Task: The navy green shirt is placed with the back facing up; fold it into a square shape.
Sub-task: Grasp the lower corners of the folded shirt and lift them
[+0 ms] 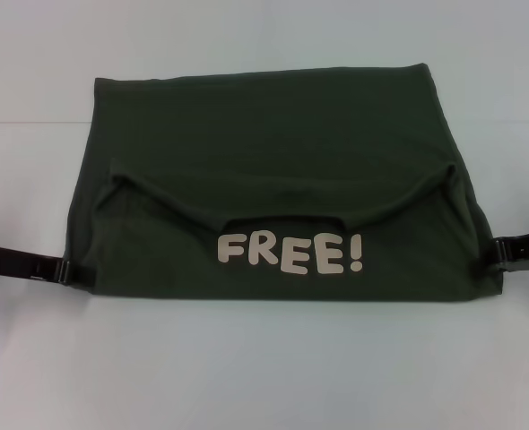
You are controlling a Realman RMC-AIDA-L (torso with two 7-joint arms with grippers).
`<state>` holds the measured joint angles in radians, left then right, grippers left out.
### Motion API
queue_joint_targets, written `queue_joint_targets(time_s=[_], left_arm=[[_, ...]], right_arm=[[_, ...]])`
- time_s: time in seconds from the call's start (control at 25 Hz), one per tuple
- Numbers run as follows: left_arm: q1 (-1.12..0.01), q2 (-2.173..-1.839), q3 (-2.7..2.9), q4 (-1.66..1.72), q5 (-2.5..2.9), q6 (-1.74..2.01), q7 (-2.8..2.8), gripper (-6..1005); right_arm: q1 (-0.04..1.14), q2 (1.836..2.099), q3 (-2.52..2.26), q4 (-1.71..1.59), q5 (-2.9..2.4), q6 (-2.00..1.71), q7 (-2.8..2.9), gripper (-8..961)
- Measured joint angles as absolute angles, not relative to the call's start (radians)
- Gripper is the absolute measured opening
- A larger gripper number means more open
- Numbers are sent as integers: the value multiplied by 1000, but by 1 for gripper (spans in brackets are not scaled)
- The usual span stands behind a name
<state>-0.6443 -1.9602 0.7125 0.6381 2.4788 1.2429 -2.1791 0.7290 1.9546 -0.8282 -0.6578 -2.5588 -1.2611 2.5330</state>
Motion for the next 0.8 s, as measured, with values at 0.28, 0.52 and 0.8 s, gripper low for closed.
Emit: queue_joint_targets(time_s=[0.28, 0.52, 0.8], left_arm=[[-644, -1947, 681, 652, 2479, 1318, -2182, 83], [-640, -1923, 661, 662, 2486, 1416, -2203, 85], [-621, -1908, 659, 672, 2502, 1572, -2226, 87]], right_arm=[[724, 1932, -776, -660, -2549, -1333, 2494, 27], [716, 1911, -736, -661, -2549, -1431, 2440, 33], [694, 1901, -739, -661, -2556, -1565, 2377, 40]])
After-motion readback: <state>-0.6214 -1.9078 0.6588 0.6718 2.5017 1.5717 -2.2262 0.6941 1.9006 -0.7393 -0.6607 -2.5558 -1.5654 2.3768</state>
